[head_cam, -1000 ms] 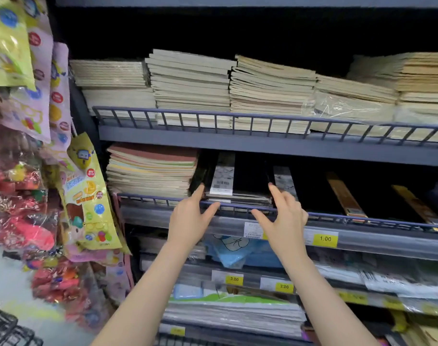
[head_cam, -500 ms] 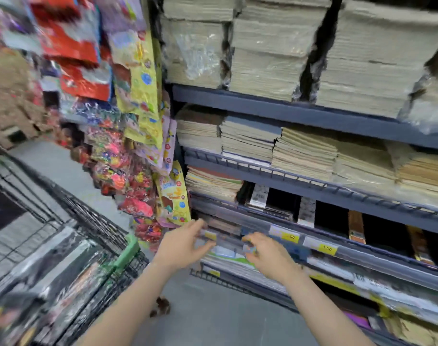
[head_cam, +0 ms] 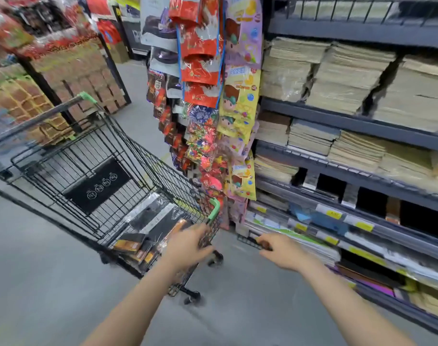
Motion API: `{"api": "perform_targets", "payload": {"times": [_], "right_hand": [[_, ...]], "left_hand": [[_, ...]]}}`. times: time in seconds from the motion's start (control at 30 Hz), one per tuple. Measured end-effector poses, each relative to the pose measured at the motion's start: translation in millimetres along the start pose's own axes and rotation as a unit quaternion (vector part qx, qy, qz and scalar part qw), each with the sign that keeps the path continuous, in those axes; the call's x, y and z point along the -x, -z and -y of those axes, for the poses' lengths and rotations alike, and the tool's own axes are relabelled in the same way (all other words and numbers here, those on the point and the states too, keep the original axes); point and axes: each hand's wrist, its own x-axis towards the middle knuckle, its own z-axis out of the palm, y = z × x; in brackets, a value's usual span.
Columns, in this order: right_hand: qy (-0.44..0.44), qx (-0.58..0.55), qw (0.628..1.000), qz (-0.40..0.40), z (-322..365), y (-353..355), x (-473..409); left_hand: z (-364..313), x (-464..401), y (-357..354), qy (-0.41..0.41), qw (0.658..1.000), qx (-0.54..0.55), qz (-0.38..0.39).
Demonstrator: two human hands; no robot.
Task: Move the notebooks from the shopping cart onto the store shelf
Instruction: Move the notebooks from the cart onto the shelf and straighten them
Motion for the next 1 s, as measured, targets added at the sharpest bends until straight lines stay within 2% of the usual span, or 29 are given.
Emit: {"api": "perform_targets", "payload": {"times": [0.13, 0.27, 0.43, 0.63, 0.8, 0.9, 1.0], "right_hand": [[-0.017, -0.034, 0.999, -0.039, 49.3, -38.6, -2.2], [-0.063, -0.128, 0.985, -0.097, 115.5, -94.1, -11.5], [-0.100, -0.188, 0.972, -0.101, 188.1, -144.9, -24.2], [-0.121, -0.245, 0.956, -0.106, 226.3, -161.0, -65.8], [-0.149, -0.294, 0.936, -0.122, 236.0, -168.7, -119.1], [-0.173, -0.316, 0.926, -0.116, 243.7, -171.0, -153.4], [-0.175, -0.304, 0.933, -0.084, 255.2, -170.1, -184.2]], "left_hand": [[72.9, 36.0, 32.0, 0.012, 1.000, 0.011, -0.006], [164.0, 81.4, 52.3, 0.026, 1.000, 0.003, -0.010], [247.6, 113.1, 69.2, 0.044, 0.998, 0.049, 0.003], [290.1, 73.4, 66.8, 0.051, 0.994, 0.098, 0.016], [310.4, 21.9, 57.0, 0.053, 0.985, 0.148, 0.072], [331.7, -8.6, 61.5, 0.034, 0.990, 0.112, 0.082], [356.6, -37.8, 66.1, 0.031, 0.990, 0.103, 0.094]]}}
